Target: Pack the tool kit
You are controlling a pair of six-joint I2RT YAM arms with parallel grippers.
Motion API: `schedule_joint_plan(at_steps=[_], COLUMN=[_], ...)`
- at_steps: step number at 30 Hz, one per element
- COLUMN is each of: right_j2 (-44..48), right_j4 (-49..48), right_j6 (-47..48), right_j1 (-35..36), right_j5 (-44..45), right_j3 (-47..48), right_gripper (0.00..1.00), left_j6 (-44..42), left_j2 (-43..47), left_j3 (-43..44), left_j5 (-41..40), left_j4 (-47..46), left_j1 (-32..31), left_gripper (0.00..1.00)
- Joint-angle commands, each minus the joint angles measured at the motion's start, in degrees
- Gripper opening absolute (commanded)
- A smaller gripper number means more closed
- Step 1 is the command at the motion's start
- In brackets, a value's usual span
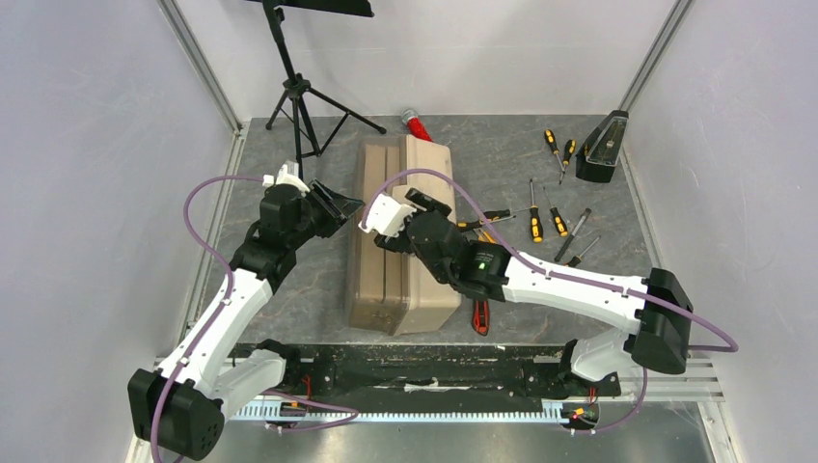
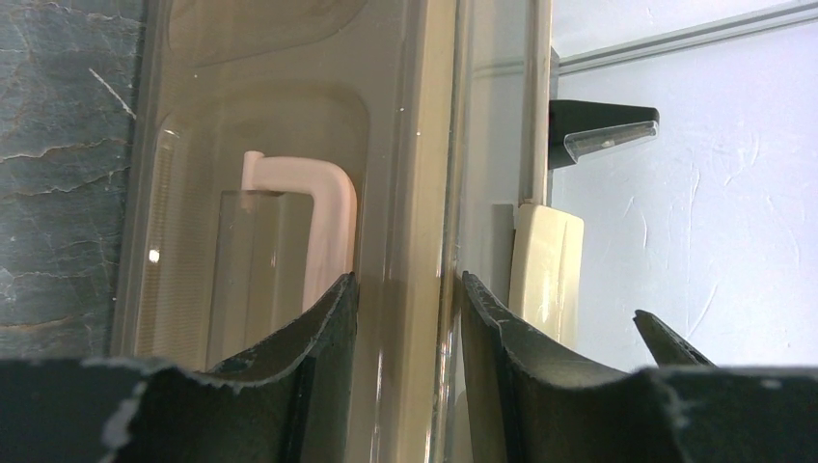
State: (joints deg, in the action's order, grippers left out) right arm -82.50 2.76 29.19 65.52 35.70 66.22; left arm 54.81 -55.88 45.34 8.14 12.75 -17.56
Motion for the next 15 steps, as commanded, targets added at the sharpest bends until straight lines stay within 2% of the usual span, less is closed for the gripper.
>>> schedule_joint_plan(at_steps=[1,4,8,15], right_j2=[1.3,2.1,2.8,7.9], right_j4=[2.6,1.4,-0.4,-5.7], right_j6=[-9.3,-11.7,-14.9,-26.2], right_j1=[-2.5,-2.8,-3.5,-7.2], right_j5=[-2.2,-2.8,0.4,-0.5], right_j3=[2.7,2.0,1.0,-4.8], right_gripper=[0.72,0.72,0.72,0.72], left_j6=[-2.3,-2.2,-2.2,-2.2], left_j2=[-0.1,0.1,0.3,0.7], left_j3=[1.2,1.1,0.9,0.7], left_j5=[0.9,0.8,0.7,0.5], left_j4=[2.5,2.5,2.6,2.7], left_j1=[-1.2,-1.2,-1.3,-1.2], left_gripper=[0.24,0.24,0.24,0.24])
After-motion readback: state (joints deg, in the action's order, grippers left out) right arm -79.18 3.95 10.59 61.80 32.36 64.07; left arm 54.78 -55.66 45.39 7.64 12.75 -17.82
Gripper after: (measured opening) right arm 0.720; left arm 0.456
